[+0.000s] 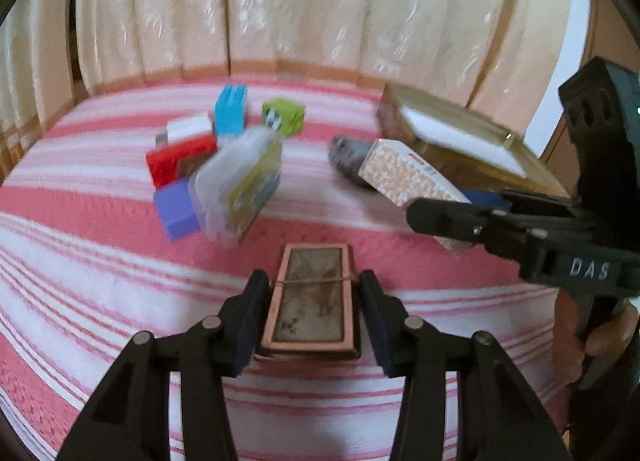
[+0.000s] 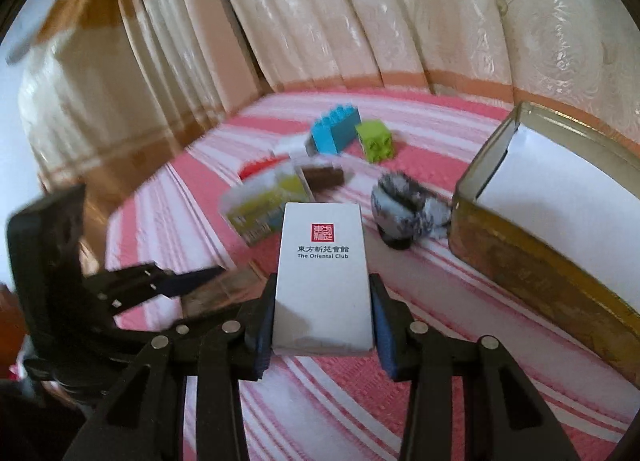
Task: Organize rigid objects
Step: 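Grasp the copper-framed card with the left tool while the right tool lifts the white box, then lower the white box and copper card into the gold tin and open both tools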
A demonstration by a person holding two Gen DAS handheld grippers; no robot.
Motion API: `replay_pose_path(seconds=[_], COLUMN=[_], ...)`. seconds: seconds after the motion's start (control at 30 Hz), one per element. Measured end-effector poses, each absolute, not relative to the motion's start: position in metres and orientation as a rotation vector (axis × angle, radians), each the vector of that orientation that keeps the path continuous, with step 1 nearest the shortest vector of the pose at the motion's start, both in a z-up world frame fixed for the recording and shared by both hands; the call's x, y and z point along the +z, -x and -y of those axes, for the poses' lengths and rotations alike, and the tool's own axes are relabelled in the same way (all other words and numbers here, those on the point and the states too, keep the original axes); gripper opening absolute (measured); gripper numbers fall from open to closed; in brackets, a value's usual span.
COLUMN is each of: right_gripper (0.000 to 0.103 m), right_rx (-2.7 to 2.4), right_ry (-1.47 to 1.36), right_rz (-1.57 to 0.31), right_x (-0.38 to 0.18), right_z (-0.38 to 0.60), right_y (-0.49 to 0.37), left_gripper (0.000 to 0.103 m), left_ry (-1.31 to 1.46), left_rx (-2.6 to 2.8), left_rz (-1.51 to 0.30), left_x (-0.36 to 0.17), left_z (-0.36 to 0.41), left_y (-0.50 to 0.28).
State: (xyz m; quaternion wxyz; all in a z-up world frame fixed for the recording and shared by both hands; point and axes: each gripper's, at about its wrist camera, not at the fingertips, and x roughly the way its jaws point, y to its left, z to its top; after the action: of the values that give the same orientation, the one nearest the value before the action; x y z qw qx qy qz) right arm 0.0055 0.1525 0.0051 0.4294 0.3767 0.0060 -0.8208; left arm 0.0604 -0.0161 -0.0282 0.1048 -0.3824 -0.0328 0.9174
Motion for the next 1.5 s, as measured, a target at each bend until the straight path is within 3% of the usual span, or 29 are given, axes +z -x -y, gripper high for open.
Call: replay_pose_path(seconds=[0.43,0.77,1.13,1.5], right_gripper=[0.044,0.044,0.044,0.044], right_rx=[-2.359,-2.749,-2.901,-2.943], right_ry=[-0.689,-0.682,-0.821,-0.888], right_rz=[0.34,0.26,0.261,0.128], right_x=[0.04,0.03,0.012,0.002], right_z=[-0.254,-0.324,-0.363,-0.356], right_y=[0.009,0.036,0.061,0.065], left_gripper=[0.046,0.046,0.046,0.046], left_ry=[0.844,0.674,0.729,0.791], left_rx=[2.745,2.687,2.644,2.663], left_rz=[0.069,-0.018,-0.11,-0.188], left_x=[0.018,0.043,0.019,-0.003], left_z=[-0.02,-0.094,-0.184,-0.201], left_y=[-0.041,-0.011,0.042,0.059])
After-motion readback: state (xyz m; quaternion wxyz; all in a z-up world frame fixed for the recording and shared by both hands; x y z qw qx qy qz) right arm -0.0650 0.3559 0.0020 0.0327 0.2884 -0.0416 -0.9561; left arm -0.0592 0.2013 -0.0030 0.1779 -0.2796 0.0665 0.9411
